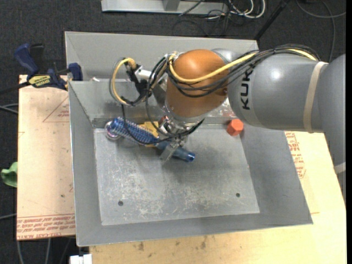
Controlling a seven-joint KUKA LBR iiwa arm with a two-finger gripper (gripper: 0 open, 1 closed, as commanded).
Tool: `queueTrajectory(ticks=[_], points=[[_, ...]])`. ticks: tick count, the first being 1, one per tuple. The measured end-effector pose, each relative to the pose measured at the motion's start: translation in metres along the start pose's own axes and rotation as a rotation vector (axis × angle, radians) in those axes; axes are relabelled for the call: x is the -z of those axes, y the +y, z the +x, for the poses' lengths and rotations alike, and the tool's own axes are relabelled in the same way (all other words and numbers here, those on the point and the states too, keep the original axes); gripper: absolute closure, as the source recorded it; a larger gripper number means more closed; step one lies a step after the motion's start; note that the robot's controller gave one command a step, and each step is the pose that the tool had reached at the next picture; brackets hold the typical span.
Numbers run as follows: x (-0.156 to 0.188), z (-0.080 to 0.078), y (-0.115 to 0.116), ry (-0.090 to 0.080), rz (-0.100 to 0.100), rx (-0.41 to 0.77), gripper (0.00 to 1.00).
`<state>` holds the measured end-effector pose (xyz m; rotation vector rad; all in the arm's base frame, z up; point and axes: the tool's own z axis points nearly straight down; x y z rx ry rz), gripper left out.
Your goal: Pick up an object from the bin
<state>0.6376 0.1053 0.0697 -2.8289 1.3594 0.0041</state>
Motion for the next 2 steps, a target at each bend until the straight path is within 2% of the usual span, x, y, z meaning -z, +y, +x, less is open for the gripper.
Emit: queueTrajectory(ticks=[1, 2], points=[[0.129, 0.004, -0.006, 0.004, 0.005, 0.015, 1.00], [0.194, -0.057, -0.053, 0.000, 0.003, 0.485, 1.00]])
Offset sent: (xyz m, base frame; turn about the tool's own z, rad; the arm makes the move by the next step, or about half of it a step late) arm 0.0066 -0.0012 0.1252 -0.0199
